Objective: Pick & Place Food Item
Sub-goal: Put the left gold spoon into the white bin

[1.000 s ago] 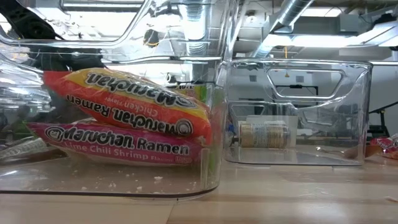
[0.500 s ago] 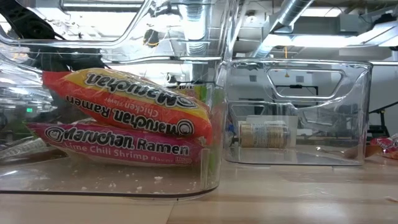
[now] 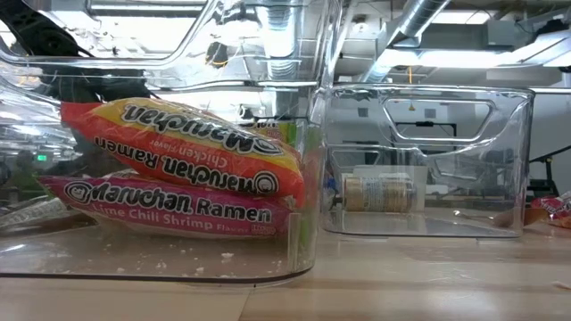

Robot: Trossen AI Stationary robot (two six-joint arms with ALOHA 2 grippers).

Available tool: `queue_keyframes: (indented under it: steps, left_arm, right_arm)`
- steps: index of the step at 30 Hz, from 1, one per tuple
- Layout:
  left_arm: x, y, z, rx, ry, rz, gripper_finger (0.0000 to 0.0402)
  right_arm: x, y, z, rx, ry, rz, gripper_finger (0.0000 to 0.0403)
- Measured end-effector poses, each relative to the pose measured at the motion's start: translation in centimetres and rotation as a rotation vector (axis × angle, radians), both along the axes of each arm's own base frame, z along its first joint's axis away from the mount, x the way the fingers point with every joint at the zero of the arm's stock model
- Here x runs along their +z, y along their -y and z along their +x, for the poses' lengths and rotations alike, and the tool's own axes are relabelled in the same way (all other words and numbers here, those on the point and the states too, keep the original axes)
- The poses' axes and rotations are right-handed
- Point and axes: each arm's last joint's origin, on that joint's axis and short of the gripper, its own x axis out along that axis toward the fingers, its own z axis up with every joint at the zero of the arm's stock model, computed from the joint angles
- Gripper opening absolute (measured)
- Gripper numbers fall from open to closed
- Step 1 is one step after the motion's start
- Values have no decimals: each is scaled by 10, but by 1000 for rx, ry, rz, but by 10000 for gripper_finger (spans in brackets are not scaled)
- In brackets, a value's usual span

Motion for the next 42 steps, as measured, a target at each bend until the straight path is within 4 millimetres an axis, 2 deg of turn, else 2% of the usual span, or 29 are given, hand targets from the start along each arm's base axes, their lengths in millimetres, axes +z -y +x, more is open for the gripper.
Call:
queue_keyframes:
  steps: [16, 32, 42]
  left_arm:
    - [7, -4, 4, 19, 73, 76, 0]
    - [40, -1, -6, 94, 229, 290, 0]
    - [63, -5, -1, 140, 442, 424, 0]
  right_arm:
    - [0, 0, 0, 0, 0, 0, 52]
    - [0, 0, 0, 5, -5, -3, 52]
    - [0, -3, 1, 39, -2, 17, 52]
